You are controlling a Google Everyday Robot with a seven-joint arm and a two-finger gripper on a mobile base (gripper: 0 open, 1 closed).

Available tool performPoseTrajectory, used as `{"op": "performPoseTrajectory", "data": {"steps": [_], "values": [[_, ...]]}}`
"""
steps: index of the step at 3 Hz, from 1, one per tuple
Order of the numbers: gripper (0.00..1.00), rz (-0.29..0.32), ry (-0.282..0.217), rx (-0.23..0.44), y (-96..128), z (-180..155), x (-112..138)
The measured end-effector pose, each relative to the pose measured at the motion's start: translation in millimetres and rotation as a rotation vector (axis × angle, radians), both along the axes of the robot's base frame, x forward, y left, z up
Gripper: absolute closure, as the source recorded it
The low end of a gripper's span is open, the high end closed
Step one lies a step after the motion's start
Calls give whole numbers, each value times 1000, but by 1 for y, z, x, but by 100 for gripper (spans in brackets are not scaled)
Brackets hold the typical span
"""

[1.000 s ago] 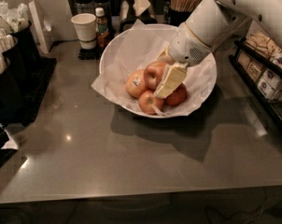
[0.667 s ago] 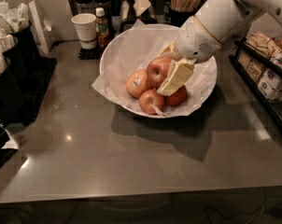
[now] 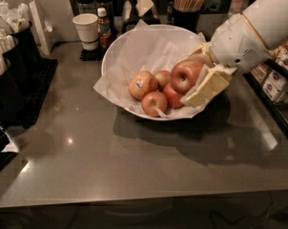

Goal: Pick apple from white bowl

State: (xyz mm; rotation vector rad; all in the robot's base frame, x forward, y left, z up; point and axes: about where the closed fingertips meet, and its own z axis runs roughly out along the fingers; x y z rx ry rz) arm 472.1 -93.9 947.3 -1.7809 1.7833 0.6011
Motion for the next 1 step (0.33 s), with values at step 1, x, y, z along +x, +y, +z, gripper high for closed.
{"op": "performPoseTrajectory", "data": {"steps": [1], "values": [[100, -15, 3, -3, -6, -1, -5]]}}
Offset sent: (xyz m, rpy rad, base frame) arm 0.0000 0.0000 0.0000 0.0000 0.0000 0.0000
